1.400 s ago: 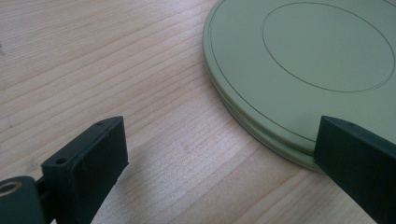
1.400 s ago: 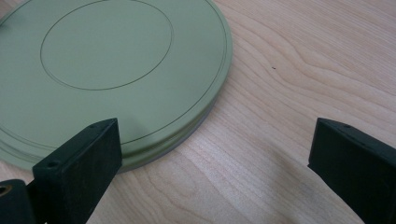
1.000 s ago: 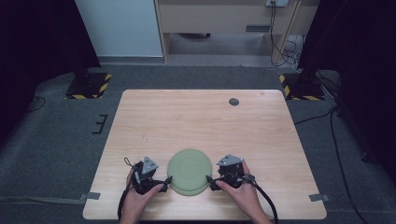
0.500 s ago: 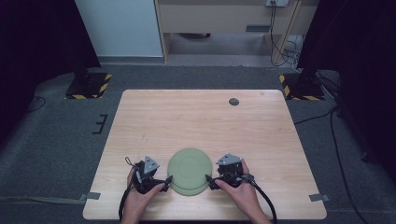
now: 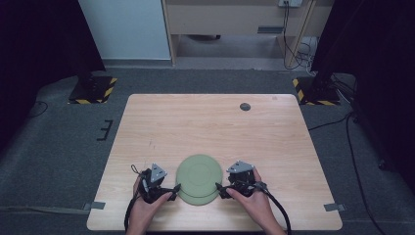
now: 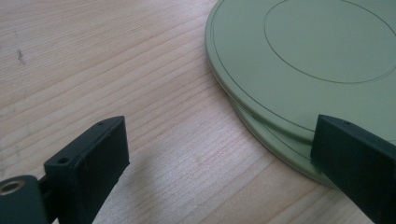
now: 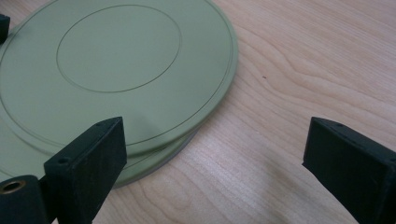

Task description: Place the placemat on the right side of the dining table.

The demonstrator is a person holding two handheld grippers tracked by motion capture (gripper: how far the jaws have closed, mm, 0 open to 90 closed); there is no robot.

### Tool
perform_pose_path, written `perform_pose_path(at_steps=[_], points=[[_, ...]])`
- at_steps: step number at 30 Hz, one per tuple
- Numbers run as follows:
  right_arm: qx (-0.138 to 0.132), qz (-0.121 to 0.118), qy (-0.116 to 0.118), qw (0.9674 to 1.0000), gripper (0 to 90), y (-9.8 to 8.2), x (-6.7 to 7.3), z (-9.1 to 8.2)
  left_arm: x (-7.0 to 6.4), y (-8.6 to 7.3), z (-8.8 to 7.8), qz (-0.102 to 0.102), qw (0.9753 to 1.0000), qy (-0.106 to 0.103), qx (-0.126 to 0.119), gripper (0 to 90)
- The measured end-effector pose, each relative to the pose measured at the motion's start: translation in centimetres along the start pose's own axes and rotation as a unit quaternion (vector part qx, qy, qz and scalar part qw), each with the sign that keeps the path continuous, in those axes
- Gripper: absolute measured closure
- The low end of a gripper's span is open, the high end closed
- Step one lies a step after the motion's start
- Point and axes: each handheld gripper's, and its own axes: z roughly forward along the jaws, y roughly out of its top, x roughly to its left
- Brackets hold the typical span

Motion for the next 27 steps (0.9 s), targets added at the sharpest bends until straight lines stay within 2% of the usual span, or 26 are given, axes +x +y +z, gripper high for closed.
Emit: perform_pose_path(at_steps=[9, 14, 17, 20, 24, 27], points=[[0.008, -0.006, -0.005, 0.9999, 3.2, -0.1, 0.2, 0.4, -0.1, 0.2, 0.2, 0.002, 1.0000, 0.006, 0.001, 2.6], [0.007, -0.011, -0.023, 0.9996, 0.8, 0.4, 0.1, 0.9, 0.0, 0.6, 0.7, -0.003, 0.9996, 0.027, -0.005, 2.6], [0.006, -0.002, -0.023, 0.9997, 1.1, 0.4, 0.0, 1.1, 0.2, 0.5, 0.7, -0.006, 0.9997, 0.021, -0.008, 3.0], [0.004, -0.003, -0.019, 0.9998, 6.1, 0.3, 0.0, 0.8, 0.2, 0.4, 0.5, -0.004, 0.9998, 0.016, -0.007, 3.7], [0.006, -0.002, -0.007, 1.0000, 6.0, 0.1, 0.1, 0.6, 0.0, 0.3, 0.4, -0.001, 0.9999, 0.013, -0.005, 3.7], [0.008, -0.004, -0.011, 0.9999, 6.0, 0.1, 0.3, 0.7, -0.1, 0.5, 0.6, -0.001, 0.9999, 0.015, -0.005, 3.2]])
